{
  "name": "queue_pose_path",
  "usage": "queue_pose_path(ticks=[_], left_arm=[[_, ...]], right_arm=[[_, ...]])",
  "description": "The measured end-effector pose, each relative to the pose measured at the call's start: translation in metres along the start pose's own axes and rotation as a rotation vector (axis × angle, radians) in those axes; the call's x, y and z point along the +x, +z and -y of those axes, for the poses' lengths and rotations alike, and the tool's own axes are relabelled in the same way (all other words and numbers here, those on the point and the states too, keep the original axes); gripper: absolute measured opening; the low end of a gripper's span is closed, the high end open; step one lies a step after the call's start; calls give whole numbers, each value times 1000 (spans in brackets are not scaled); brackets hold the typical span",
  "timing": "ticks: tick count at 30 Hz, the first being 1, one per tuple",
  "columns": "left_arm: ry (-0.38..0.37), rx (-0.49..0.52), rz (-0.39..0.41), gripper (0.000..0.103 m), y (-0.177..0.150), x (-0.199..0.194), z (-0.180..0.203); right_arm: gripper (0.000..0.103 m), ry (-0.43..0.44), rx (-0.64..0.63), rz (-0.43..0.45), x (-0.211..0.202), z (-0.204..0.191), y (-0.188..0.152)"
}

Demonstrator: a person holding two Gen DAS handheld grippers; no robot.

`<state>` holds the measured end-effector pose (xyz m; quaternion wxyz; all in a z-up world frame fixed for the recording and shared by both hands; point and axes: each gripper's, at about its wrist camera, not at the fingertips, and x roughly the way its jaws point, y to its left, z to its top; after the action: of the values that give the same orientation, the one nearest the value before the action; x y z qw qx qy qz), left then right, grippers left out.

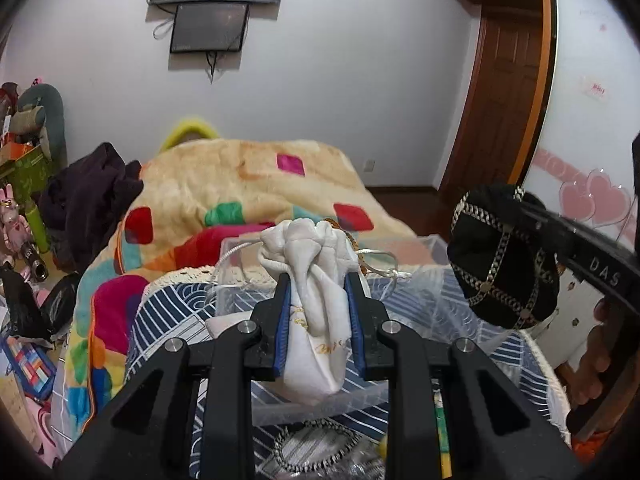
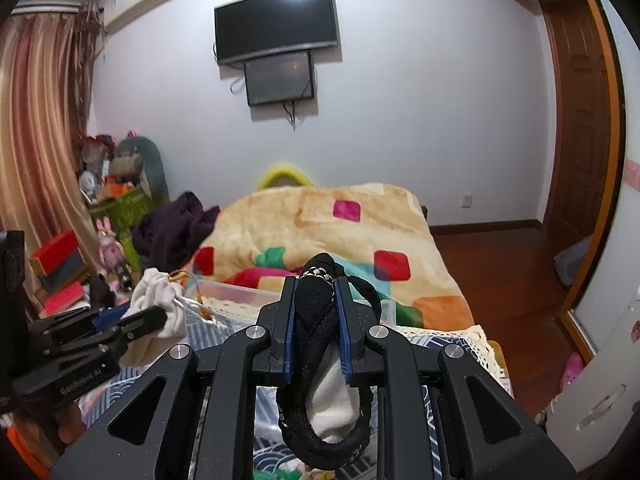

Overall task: Organize soft objects
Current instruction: 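Drop the cream pouch into the box with the left tool while the right tool drops the black cap in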

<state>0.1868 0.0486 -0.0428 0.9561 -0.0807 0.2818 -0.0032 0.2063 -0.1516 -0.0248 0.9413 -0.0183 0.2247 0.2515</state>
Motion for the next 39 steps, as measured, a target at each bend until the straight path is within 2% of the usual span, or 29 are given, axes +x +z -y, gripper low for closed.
queue_pose_path(ticks=[5,8,14,18,20,23,27,29,30,32,36,39], left_arm=[[41,24,-61,25,-1,31,5],[37,18,-128,25,-2,47,5],[38,42,-199,25,-10,66,10],[43,60,-194,28,-16,65,14],[43,64,-184,37,-17,62,15],[38,66,-177,47,-18,56,16],[29,44,-133,54,-15,36,13],[19,24,-86,66,-16,19,11],[23,24,-72,68,-17,13,10],[32,39,-44,71,-19,-1,12],[17,43,-18,76,-22,-23,11],[3,30,0,84,-28,-37,9]], right_arm=[[16,-12,-20,-73,23,-1,0],[16,-15,-42,-133,37,-3,-6],[16,3,-66,-275,54,-1,-22],[17,28,-62,-328,58,2,-25],[17,46,-56,-338,54,3,-27],[20,51,-69,-340,49,2,-28],[32,39,-80,-322,42,2,-27],[40,34,-67,-292,32,4,-26],[47,33,-60,-278,29,5,-25],[55,38,-42,-236,16,9,-22],[60,63,3,-172,-6,15,-19],[67,31,16,-126,-22,16,-24]])
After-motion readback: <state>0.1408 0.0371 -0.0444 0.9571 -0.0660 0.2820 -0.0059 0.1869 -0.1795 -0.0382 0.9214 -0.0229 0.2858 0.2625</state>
